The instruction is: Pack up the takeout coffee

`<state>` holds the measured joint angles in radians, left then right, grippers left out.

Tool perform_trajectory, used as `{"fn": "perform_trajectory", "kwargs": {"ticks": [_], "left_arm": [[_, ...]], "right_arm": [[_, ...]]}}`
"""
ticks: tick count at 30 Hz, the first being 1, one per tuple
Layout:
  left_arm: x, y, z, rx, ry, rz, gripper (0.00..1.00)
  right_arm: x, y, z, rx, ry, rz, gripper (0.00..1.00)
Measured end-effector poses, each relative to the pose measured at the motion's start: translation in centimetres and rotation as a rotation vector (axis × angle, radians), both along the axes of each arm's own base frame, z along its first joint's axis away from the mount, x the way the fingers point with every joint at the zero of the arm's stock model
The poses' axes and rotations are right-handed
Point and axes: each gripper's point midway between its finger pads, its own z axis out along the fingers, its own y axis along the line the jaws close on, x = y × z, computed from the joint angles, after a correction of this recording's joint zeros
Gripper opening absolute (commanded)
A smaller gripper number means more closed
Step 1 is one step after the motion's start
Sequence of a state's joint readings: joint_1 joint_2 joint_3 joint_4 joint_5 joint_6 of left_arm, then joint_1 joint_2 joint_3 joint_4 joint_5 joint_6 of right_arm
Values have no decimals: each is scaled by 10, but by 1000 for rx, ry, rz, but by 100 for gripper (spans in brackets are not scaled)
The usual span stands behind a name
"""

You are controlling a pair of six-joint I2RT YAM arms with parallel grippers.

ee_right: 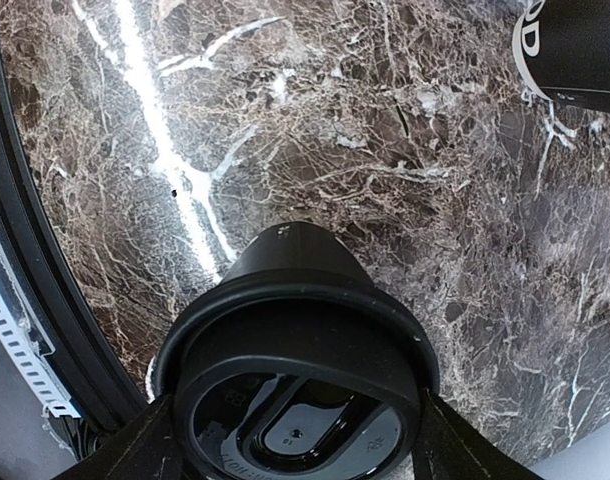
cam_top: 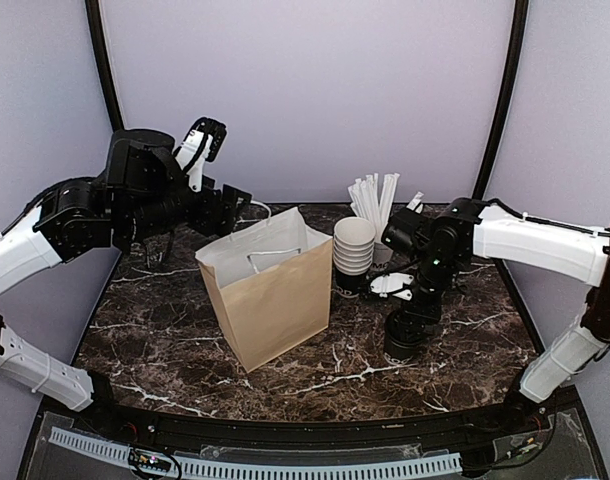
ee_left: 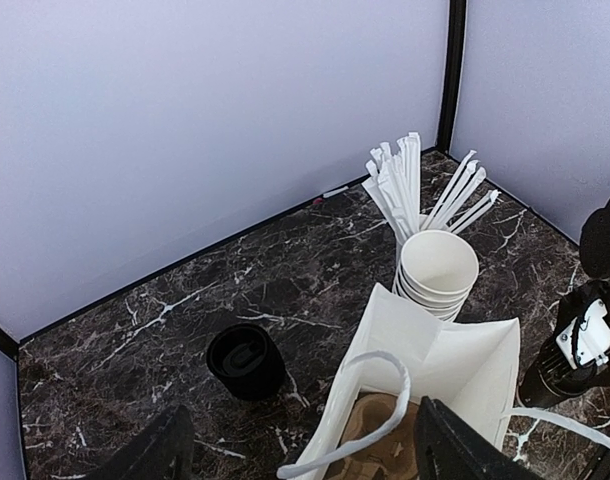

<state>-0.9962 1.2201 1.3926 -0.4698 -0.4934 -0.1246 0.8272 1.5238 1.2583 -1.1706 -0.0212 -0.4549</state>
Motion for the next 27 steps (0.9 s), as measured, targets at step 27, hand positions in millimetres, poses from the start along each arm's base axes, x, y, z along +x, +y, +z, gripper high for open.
{"fn": "perform_trajectory", "kwargs": {"ticks": [27], "left_arm": [[-36, 9, -27, -43, 325, -189, 75]], "right_arm": [[23, 43, 177, 303, -318, 307, 41]]}}
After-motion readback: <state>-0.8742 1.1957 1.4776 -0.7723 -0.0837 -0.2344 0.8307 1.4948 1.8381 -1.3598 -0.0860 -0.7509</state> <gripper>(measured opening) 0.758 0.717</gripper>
